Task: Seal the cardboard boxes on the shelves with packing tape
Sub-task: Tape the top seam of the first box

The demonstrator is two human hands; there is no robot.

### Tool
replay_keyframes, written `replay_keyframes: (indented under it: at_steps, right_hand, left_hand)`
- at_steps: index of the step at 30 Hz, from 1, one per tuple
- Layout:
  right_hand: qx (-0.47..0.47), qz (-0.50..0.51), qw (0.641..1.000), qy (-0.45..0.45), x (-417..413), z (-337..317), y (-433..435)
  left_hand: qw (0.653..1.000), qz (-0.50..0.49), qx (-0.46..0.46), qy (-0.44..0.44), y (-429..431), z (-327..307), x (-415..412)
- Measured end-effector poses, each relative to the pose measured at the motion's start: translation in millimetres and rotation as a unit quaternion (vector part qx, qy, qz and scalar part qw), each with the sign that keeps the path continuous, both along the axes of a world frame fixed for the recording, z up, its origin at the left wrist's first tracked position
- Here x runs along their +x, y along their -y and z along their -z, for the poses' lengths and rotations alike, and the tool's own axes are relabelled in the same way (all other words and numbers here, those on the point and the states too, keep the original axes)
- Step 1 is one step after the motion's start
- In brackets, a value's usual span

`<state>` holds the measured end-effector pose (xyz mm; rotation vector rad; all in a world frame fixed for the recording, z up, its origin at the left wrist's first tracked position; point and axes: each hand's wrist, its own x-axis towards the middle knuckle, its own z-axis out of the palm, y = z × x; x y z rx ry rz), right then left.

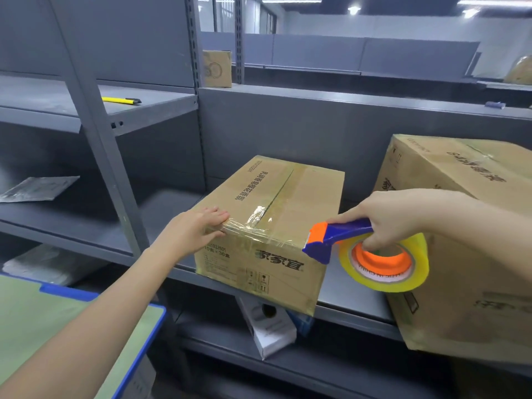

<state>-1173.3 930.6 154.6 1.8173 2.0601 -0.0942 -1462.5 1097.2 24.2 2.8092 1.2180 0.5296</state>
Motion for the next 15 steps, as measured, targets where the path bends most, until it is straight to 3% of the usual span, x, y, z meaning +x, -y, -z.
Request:
replay_keyframes:
  at_steps: [3,6,9,13,15]
  right_hand:
    - [0.015,-0.014,1.0,0.017,-1.6,0.8,-0.7]
    - [0.025,-0.026,0.999,0.025,-4.6,2.0,-2.5]
    - [0.031,-0.03,0.998,0.037,-5.6,2.7,-3.7]
    - [0.031,-0.021,0.999,0.03,-6.6,3.9,-1.7]
    - [0.038,-0.017,0.999,0.017,-8.2,4.0,-1.1]
  left_hand:
    - [0.996,-0.011,0.045,-0.08,8.8,-5.9,6.8]
    - [0.99,0.051,0.091,-0.091,31.0,-0.5,30.0]
    - [0.983,0.14,0.103,-0.062,54.7,6.7,66.0]
    - [0.971,0.169,0.15,0.081,70.0,4.6,80.7]
    - [0.967,0.17,0.162,0.1,68.3,2.7,73.7]
